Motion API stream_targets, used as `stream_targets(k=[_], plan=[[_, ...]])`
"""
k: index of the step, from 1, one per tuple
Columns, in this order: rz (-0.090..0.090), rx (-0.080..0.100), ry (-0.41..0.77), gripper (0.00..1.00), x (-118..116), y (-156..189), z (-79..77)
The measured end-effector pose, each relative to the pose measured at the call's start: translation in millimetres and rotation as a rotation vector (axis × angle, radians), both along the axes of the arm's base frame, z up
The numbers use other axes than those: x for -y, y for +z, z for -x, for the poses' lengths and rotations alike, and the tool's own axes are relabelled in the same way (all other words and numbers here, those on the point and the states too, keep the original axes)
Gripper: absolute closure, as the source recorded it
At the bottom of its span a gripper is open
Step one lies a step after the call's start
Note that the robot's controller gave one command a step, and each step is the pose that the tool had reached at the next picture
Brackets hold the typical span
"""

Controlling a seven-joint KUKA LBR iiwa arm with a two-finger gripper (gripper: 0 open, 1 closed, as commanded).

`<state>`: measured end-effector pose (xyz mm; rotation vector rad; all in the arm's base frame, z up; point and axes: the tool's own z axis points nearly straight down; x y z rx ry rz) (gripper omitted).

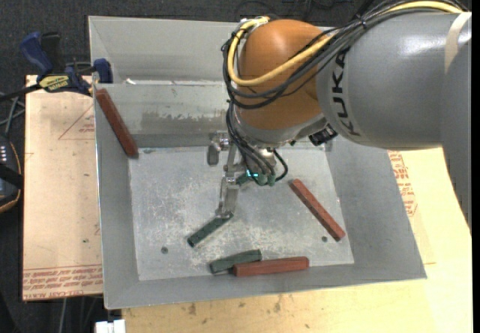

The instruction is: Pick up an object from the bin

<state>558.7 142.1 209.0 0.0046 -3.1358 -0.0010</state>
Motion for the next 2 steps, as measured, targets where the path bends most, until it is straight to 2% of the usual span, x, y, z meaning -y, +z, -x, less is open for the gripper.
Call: stream_targets(k=[1, 2], plan=[[-0.001, 0.006, -0.003, 0.0, 1, 3, -1.7], [-0.002, 0.014, 0.136, 0.0, 0, -28, 6.0]])
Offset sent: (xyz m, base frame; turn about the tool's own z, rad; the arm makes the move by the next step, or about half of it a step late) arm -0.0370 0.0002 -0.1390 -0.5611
